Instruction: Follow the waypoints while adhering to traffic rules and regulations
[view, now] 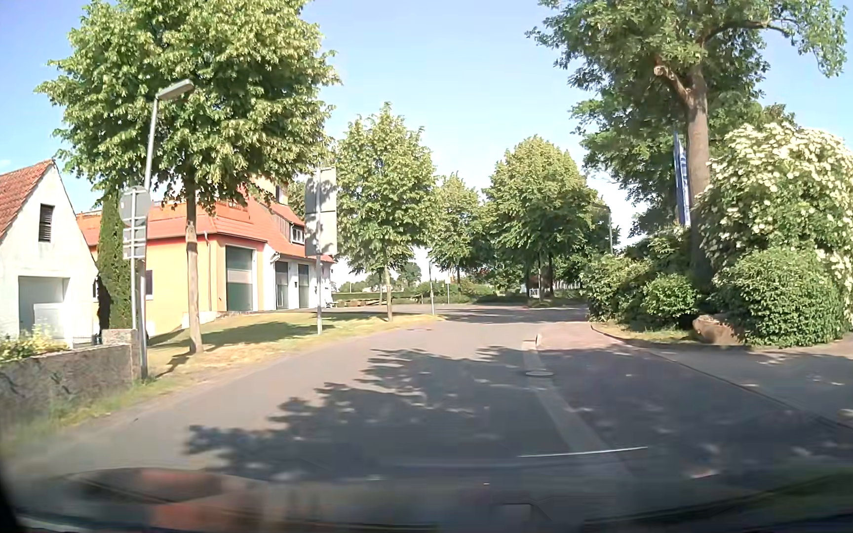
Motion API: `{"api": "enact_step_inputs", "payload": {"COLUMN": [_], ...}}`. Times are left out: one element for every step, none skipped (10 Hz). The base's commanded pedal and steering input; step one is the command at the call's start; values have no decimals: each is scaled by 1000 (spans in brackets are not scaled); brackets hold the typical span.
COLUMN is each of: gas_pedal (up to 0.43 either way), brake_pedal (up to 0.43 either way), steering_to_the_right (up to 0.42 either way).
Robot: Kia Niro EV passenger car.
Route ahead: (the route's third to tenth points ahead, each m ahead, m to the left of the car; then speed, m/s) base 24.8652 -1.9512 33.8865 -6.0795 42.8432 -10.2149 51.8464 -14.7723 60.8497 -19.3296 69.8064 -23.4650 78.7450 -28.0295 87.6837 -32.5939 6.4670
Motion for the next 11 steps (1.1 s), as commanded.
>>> {"api": "enact_step_inputs", "payload": {"gas_pedal": [118,118,118,118,118,118,118,118,118,118,110], "brake_pedal": [6,6,6,6,6,6,6,6,6,6,6], "steering_to_the_right": [-13,-15,-14,-15,-13,-11,-10,-8,-2,3,6]}}
